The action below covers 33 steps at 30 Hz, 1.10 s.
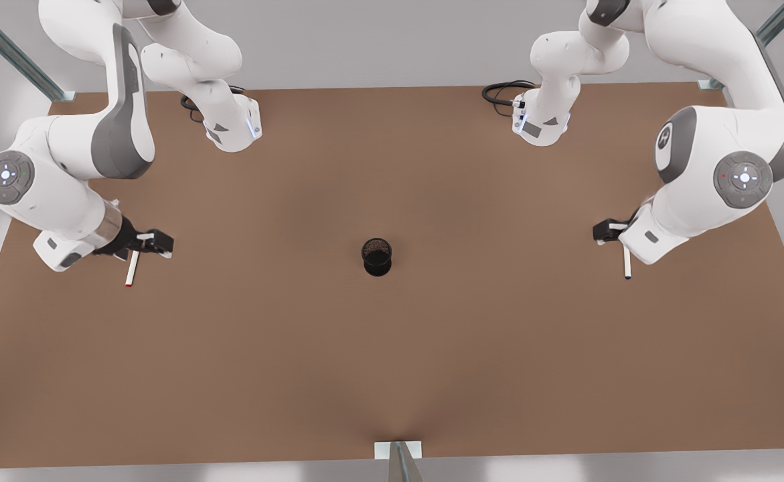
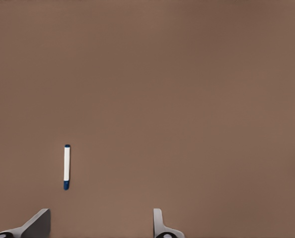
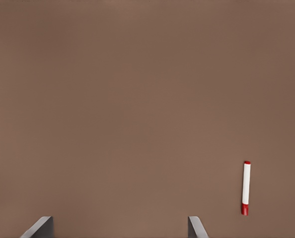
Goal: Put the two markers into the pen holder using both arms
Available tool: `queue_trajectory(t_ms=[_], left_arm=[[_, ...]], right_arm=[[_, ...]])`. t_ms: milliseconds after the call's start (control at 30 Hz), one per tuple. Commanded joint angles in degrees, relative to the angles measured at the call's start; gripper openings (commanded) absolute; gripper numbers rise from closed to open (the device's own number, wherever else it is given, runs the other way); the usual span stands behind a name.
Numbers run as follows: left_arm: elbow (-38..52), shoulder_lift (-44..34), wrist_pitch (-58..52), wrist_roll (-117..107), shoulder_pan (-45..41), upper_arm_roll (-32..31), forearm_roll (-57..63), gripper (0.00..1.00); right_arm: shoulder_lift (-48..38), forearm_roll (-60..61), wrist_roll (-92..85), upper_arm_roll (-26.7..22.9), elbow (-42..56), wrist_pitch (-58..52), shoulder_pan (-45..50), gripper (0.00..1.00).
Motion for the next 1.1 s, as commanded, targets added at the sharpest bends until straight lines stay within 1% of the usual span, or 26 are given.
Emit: queue_trajectory(t_ms=[0,33,67,100,167,200,233,267,400,467,500,567,667,733,800,833,933,1067], left_arm=[[0.01,0.05,3.97,1.52,-0.01,0.08,0.00,1.00],[-0.08,0.75,4.05,1.78,0.43,0.26,0.09,1.00],[-5.07,1.02,9.04,3.88,1.04,3.67,0.18,1.00],[-11.50,0.76,17.57,4.68,1.13,8.08,-0.17,1.00],[-21.25,0.76,30.59,7.39,1.83,12.38,-2.54,1.00],[-24.86,0.76,35.77,15.04,1.92,15.28,-5.97,1.00],[-28.90,0.84,41.57,18.74,1.92,17.13,-6.50,1.00],[-31.19,1.11,44.83,20.23,2.18,17.22,-6.50,1.00],[-33.92,4.62,52.65,26.91,3.24,18.10,-6.50,1.00],[-34.44,6.29,54.76,30.87,4.56,18.10,-7.91,1.00],[-34.88,6.82,55.29,35.69,4.65,18.19,-8.17,1.00],[-36.11,8.49,57.93,42.47,5.35,18.10,-10.72,1.00],[-36.55,9.72,58.02,42.65,5.44,18.10,-11.42,1.00],[-37.34,10.51,58.11,44.22,6.05,18.10,-11.60,1.00],[-39.19,10.51,58.89,45.99,6.05,18.10,-11.69,1.00],[-40.33,10.77,60.21,45.99,6.05,18.19,-11.60,1.00],[-41.56,11.21,60.92,45.99,6.23,18.10,-11.69,1.00],[-41.56,12.80,61.97,45.99,7.37,18.10,-11.69,1.00]], right_arm=[[-0.04,0.03,0.94,-0.02,0.04,4.12,0.03,1.00],[-0.04,0.03,0.77,-0.02,0.04,4.12,0.03,1.00],[-0.04,0.03,0.77,-0.02,0.04,4.12,-0.05,1.00],[-0.04,0.03,0.77,-0.02,0.04,4.12,-0.06,1.00],[0.04,0.03,0.77,-0.02,0.12,4.12,0.03,1.00],[0.04,0.03,0.77,-0.02,0.12,4.12,0.03,1.00],[0.04,0.03,0.77,-0.02,0.12,4.12,0.03,1.00],[0.04,0.03,0.77,-0.02,0.12,4.12,0.03,1.00],[0.04,0.03,0.68,-0.02,0.12,4.12,-0.06,1.00],[0.92,-0.23,0.77,-0.11,0.12,5.35,-0.06,1.00],[2.68,-0.32,0.77,-0.20,0.12,8.16,-0.14,1.00],[7.60,-2.17,0.68,-0.20,0.12,13.96,-0.76,1.00],[16.21,-1.81,0.77,-0.20,0.12,22.75,-1.73,1.00],[19.29,-1.73,0.68,-0.02,-0.40,25.82,-2.60,1.00],[14.12,-1.81,0.59,0.41,-9.34,26.70,-4.09,1.00],[10.42,-1.73,-1.42,0.59,-16.73,31.27,-6.37,1.00],[9.97,-1.73,-7.14,1.91,-18.77,31.28,-12.71,1.00],[11.12,-1.73,-9.87,1.91,-21.58,31.72,-16.67,1.00]])
